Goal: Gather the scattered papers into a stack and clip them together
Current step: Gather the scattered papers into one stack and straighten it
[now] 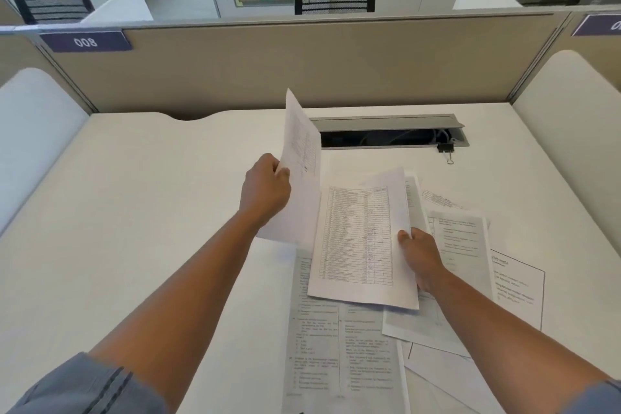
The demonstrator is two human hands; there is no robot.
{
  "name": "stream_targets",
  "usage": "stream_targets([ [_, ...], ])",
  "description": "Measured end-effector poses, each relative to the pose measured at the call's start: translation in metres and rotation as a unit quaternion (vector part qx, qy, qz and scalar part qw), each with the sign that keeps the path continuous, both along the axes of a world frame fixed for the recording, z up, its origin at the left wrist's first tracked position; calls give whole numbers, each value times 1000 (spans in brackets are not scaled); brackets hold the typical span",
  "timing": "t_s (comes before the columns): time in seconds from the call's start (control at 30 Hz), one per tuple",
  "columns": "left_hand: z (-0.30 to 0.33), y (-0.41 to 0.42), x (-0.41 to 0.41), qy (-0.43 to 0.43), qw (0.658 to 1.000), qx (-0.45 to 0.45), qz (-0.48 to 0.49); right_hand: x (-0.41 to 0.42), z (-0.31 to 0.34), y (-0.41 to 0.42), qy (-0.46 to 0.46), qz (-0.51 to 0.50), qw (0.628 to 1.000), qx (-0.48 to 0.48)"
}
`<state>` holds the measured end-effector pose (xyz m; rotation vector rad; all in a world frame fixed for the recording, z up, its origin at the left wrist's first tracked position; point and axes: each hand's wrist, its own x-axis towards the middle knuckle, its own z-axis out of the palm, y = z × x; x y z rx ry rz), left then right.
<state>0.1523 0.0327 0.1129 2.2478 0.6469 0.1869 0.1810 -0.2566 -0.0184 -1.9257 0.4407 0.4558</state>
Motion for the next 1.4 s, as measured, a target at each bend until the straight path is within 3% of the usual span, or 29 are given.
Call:
stream_targets([
  [0.23,44,6,-32,-32,995,-55,-77,-6,3,1,-15,0,1000,-8],
  [0.33,61,10,-43,-73,974,-186,-109,-6,5,1,-7,1,1000,-5],
  [0.43,68,12,-52,-104,912,-375,-132,-9,8,1,-9,-15,1000,4],
  [0.53,60,11,-56,-102,883,-445,-110,-13,10,1,-13,-33,999,22],
  [0.67,29,11,-54,-45,889,-454,-38,-18,15,6,-25,-36,997,60],
  [0.9,-36,12,-62,64,942,-320,78,-33,35,16,5,-16,980,199],
  [1.03,-49,11,-68,100,924,-364,64,-38,40,21,10,-14,973,232],
  [1.17,-53,6,-70,82,907,-412,42,-44,48,31,4,-4,967,255],
  [1.4,-66,9,-71,88,915,-392,31,-52,57,42,-18,14,964,265],
])
